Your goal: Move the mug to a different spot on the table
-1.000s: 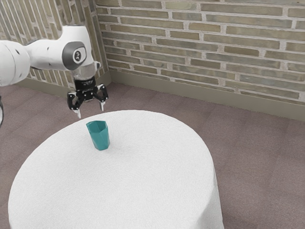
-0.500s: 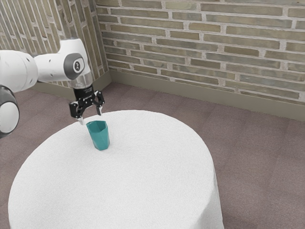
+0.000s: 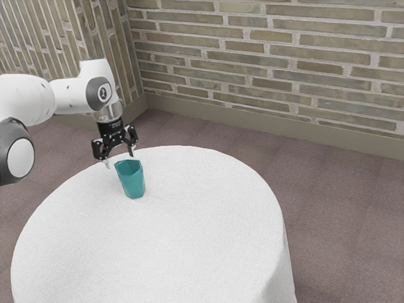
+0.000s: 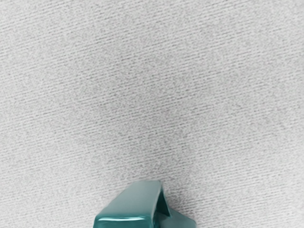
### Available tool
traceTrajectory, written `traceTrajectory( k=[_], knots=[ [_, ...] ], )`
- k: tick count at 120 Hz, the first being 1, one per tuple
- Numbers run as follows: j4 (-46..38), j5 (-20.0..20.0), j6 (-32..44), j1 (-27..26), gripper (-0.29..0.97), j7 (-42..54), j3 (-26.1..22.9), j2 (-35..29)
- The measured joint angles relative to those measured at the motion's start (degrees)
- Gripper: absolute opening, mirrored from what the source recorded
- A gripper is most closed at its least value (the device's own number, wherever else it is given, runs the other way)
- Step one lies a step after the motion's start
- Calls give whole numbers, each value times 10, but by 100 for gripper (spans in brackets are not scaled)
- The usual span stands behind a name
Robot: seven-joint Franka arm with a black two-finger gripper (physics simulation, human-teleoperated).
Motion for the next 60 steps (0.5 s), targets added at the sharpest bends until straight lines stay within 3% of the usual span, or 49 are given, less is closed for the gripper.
traceTrajectory(
  k=[60],
  knots=[
    [12, -34, -4, 29, 68, 47, -26, 30]
  ],
)
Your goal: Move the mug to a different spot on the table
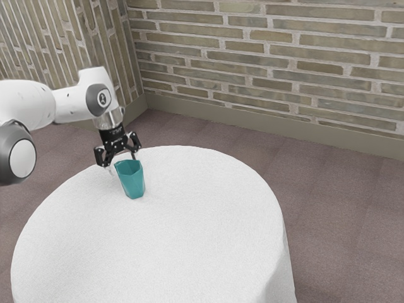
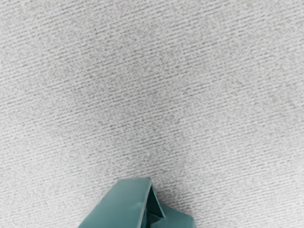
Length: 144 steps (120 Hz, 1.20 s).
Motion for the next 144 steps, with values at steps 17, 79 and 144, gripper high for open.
traceTrajectory(
  k=[17, 79, 144],
  knots=[
    [0, -4, 0, 1, 67, 9, -1, 4],
    [0, -27, 3, 3, 65, 29, -2, 14],
    [-1, -39, 2, 1, 20, 44, 1, 11]
  ],
)
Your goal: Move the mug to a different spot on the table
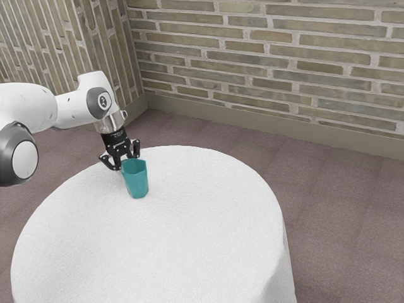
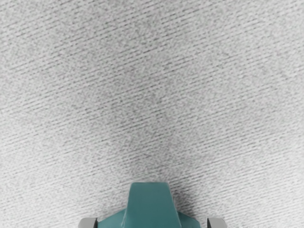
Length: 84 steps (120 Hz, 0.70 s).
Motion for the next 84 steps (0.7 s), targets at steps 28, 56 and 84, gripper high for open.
traceTrajectory(
  k=[28, 56, 84],
  knots=[
    [-8, 1, -1, 0, 16, 3, 0, -10],
    [-57, -16, -10, 0, 13, 5, -1, -76],
    [-158, -71, -30, -2, 11, 7, 0, -131]
  ],
)
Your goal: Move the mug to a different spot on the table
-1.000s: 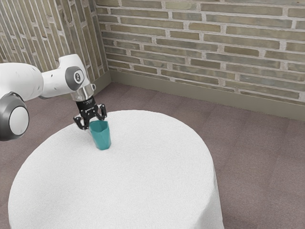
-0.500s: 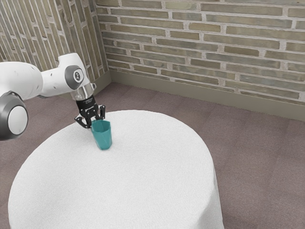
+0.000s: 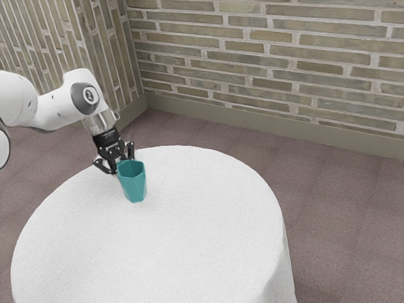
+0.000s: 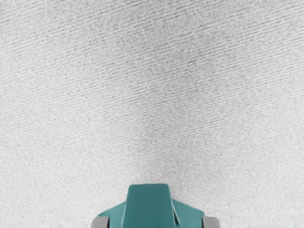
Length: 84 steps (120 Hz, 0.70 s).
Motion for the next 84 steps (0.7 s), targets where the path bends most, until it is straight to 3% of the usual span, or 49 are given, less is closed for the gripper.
traceTrajectory(
  k=[32, 84],
  knots=[
    [-45, -32, -7, -3, 8, 2, -9, -8],
    [-106, -49, 27, -7, 8, 9, -34, -18]
  ],
)
